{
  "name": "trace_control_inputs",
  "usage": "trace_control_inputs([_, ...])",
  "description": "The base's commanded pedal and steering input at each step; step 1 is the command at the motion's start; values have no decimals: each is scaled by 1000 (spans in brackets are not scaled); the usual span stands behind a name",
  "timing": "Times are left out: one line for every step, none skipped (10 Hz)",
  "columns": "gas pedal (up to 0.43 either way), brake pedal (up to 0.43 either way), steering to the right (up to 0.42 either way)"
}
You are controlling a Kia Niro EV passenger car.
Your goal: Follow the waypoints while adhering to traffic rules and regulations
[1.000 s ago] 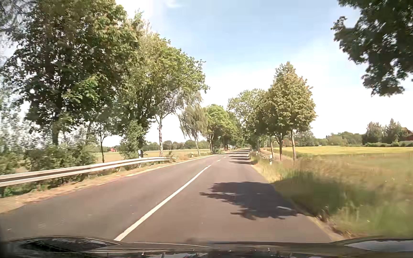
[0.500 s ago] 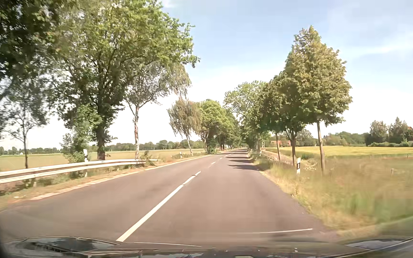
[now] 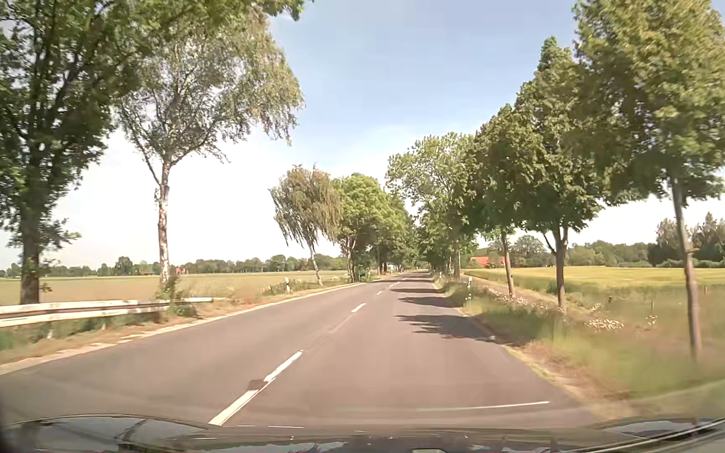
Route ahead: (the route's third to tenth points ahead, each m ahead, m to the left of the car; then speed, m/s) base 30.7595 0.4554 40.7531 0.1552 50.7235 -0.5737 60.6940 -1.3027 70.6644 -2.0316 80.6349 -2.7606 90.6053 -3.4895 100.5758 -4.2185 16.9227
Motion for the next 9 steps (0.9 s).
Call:
trace_control_inputs([228, 0, 5])
trace_control_inputs([228, 0, 5])
trace_control_inputs([228, 0, 5])
trace_control_inputs([220, 0, 5])
trace_control_inputs([220, 0, 10])
trace_control_inputs([220, 0, 12])
trace_control_inputs([220, 0, 10])
trace_control_inputs([220, 0, 9])
trace_control_inputs([220, 0, 8])
